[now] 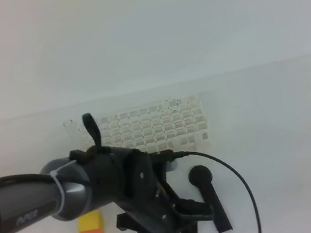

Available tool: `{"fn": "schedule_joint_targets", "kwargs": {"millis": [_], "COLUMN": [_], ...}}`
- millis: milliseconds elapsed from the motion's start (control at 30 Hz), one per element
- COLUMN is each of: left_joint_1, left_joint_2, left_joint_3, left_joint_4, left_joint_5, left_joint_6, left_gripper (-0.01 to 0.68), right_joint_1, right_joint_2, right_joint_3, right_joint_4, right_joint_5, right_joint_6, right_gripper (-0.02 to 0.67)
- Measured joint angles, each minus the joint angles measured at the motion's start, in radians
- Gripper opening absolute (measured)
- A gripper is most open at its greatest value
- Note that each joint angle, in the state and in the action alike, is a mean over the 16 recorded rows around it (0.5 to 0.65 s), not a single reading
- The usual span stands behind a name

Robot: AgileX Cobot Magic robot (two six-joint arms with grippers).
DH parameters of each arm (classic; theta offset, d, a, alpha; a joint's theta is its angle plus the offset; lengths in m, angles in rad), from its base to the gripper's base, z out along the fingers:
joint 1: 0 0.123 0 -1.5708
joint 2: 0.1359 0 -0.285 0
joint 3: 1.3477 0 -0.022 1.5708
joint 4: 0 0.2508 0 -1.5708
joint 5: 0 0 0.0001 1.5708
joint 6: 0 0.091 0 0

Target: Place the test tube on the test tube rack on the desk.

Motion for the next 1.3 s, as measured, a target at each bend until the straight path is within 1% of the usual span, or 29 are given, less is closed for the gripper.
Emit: {"fn": "schedule_joint_targets", "kwargs": {"millis": [233,400,567,833,967,1133,1300], "left_joint_1": [-0.031,-0.035,-0.035,-0.035,-0.035,-0.035,-0.035], "left_joint_2": [0.011,0.011,0.011,0.011,0.01,-0.003,-0.052], "left_joint_3": [-0.012,-0.014,-0.015,-0.014,-0.014,-0.014,-0.015], "left_joint_4": [0.085,0.127,0.154,0.163,0.162,0.152,0.141], "left_joint_5": [0.016,0.028,0.039,0.041,0.041,0.047,0.066], "left_joint_6": [-0.075,-0.11,-0.132,-0.142,-0.144,-0.145,-0.144], "left_gripper": [0.402,0.374,0.323,0.207,0.16,0.121,0.108], "right_joint_1": [0.0,0.0,0.0,0.0,0.0,0.0,0.0], "right_joint_2": [0.0,0.0,0.0,0.0,0.0,0.0,0.0], "right_joint_3": [0.0,0.0,0.0,0.0,0.0,0.0,0.0], "right_joint_4": [0.0,0.0,0.0,0.0,0.0,-0.001,-0.002], "right_joint_5": [0.004,0.008,0.012,0.015,0.017,0.018,0.017], "right_joint_6": [0.0,0.0,0.0,0.0,0.0,0.0,0.0], "right_gripper": [-0.001,-0.001,-0.001,-0.001,-0.001,-0.001,-0.001]}}
